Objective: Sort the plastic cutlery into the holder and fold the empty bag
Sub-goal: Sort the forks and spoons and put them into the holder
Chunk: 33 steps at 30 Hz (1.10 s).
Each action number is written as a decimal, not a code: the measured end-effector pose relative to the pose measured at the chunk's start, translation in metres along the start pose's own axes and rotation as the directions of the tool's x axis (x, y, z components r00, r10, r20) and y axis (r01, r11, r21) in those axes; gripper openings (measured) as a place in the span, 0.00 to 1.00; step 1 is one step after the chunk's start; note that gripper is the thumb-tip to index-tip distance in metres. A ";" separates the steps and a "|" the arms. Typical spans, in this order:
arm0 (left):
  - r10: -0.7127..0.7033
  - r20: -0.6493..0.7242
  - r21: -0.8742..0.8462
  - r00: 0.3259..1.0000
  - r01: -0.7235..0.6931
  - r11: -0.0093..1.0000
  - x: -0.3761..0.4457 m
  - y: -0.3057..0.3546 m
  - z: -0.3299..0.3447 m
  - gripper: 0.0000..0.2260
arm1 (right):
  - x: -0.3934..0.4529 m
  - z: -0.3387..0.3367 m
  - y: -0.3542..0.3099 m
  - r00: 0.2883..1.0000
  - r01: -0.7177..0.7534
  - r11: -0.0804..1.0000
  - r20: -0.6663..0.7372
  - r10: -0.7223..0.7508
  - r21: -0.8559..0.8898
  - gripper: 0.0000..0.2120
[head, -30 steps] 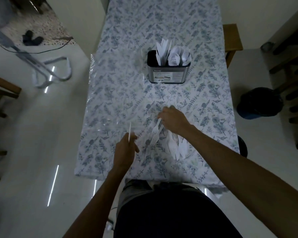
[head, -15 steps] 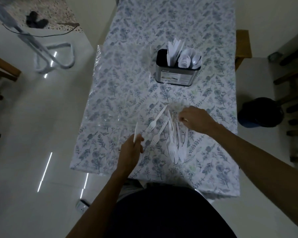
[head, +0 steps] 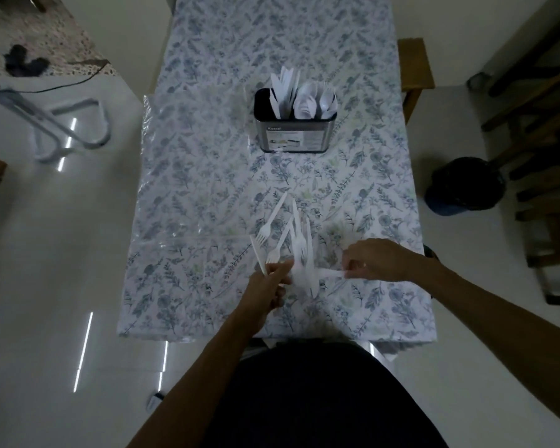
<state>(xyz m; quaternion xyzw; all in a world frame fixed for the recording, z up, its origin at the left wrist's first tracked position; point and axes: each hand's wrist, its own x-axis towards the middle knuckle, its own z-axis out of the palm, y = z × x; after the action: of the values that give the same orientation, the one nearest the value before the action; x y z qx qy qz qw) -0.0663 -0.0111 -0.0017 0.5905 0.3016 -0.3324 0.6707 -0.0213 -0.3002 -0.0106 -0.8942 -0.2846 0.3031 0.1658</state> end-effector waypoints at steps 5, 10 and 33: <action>-0.050 0.069 0.000 0.996 0.050 0.999 -0.001 -0.004 0.007 0.29 | -0.005 0.001 -0.045 0.994 -0.105 0.841 0.022 0.110 0.531 0.08; -0.040 0.098 0.032 0.994 0.037 0.999 0.002 -0.009 0.010 0.17 | 0.018 0.013 -0.085 0.989 -0.057 0.786 -0.075 0.131 0.616 0.09; -0.053 -0.120 -0.147 0.991 0.035 0.989 0.012 -0.006 -0.002 0.13 | 0.039 0.039 -0.002 0.914 0.307 0.811 -0.084 -0.398 -0.498 0.10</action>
<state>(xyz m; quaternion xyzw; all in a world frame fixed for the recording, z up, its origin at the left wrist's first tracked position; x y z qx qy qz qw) -0.0642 -0.0104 -0.0154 0.5531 0.3790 -0.2872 0.6841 -0.0215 -0.2704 -0.0564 -0.8625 -0.4948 0.1035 0.0208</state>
